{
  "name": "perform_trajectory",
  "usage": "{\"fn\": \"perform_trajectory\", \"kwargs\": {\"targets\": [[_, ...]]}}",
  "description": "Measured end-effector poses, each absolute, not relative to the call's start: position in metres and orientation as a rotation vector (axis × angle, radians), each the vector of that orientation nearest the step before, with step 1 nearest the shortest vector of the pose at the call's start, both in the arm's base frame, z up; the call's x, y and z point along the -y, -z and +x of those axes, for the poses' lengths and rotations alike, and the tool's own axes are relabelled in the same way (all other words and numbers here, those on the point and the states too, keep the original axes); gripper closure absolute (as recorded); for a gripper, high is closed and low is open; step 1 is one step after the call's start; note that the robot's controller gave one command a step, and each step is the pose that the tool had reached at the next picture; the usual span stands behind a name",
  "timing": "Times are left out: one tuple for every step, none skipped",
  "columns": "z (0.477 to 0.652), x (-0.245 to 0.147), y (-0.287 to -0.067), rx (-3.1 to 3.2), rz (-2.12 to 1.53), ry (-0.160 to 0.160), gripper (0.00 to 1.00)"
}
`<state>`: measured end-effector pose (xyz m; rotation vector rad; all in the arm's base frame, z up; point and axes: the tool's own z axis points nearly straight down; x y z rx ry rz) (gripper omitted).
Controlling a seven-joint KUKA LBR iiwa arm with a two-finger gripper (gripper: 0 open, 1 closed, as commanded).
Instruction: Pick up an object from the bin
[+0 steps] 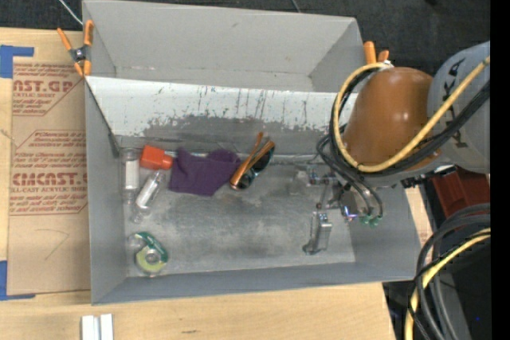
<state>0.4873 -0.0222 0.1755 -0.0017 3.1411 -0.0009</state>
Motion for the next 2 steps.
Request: {"fn": "perform_trajectory", "kwargs": {"targets": [[0.487, 0.022, -0.176, -3.141, -0.002, 0.001, 0.0], [0.529, -0.057, -0.11, -3.142, 0.085, -0.005, 0.0]]}}
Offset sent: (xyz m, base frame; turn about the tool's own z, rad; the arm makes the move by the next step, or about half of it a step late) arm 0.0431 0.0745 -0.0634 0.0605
